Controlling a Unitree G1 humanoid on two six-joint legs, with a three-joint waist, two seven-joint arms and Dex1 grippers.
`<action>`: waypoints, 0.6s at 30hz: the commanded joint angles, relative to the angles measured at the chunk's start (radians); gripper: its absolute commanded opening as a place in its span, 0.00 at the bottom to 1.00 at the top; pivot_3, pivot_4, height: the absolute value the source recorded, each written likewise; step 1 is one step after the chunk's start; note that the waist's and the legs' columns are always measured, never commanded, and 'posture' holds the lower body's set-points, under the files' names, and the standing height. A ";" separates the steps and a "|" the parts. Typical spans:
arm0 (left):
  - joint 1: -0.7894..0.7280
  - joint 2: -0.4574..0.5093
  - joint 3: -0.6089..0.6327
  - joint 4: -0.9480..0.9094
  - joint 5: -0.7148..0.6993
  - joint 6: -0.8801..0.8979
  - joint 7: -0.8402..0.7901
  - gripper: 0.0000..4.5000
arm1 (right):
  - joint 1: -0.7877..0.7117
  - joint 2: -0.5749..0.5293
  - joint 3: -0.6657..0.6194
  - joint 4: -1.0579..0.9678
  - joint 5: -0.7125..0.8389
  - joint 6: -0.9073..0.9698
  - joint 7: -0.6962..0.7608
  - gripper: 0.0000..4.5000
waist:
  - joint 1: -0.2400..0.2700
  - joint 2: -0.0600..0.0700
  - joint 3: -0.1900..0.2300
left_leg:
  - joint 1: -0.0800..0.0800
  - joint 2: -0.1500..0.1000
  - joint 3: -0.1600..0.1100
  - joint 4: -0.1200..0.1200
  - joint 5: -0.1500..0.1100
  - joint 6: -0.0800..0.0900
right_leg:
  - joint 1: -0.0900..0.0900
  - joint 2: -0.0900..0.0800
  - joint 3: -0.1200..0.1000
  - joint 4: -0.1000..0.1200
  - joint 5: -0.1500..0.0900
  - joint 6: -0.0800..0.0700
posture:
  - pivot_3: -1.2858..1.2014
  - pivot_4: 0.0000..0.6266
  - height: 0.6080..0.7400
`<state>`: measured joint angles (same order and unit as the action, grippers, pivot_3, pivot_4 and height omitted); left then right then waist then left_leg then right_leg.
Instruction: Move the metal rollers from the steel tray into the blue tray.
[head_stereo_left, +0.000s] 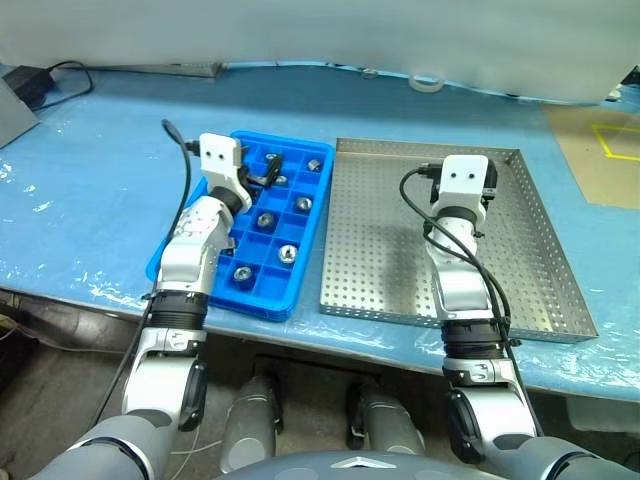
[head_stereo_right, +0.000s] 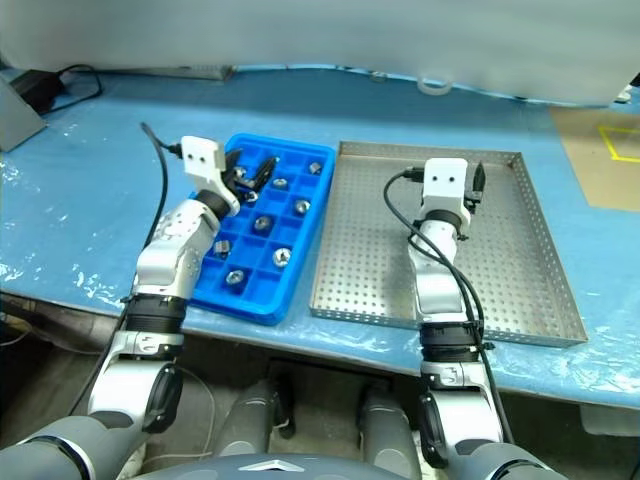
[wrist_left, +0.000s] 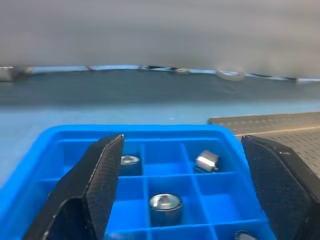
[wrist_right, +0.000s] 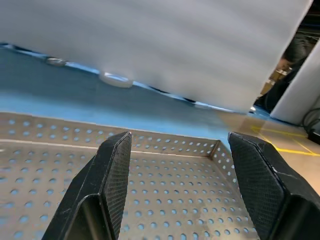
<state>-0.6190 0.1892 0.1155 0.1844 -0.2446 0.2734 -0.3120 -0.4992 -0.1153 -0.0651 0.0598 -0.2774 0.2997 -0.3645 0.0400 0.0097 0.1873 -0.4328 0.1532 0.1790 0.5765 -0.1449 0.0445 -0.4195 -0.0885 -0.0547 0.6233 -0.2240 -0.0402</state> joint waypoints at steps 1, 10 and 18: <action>0.032 -0.011 -0.024 -0.089 -0.013 0.031 -0.006 0.89 | -0.004 0.006 0.017 -0.058 -0.020 -0.007 0.004 0.71 | 0.003 0.000 0.000 | 0.000 0.000 0.000 0.000 0.000 0.000 | 0.000 0.000 0.000 0.000 0.000 0.000 | 0.50 0.24 1.00; 0.037 -0.009 -0.047 -0.111 -0.012 0.069 -0.028 0.89 | 0.033 0.032 0.020 -0.102 -0.031 0.023 -0.016 0.71 | -0.002 0.000 0.000 | 0.001 0.000 0.000 0.001 0.001 0.000 | 0.001 0.000 0.000 0.000 0.001 0.000 | 0.47 0.24 1.00; 0.017 -0.015 -0.061 -0.082 -0.009 0.070 -0.047 0.89 | 0.060 0.039 0.012 -0.136 -0.047 0.042 -0.024 0.71 | -0.005 0.000 0.000 | 0.001 0.000 0.000 0.001 0.001 0.000 | 0.001 0.000 0.001 0.000 0.001 0.000 | 0.46 0.24 1.00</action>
<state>-0.5796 0.1716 0.0564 0.1172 -0.2490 0.3531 -0.3535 -0.4427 -0.0759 -0.0463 -0.0309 -0.3091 0.3451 -0.3766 0.0352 0.0097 0.1873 -0.4320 0.1531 0.1792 0.5772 -0.1443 0.0450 -0.4189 -0.0884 -0.0542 0.6236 -0.2230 -0.0401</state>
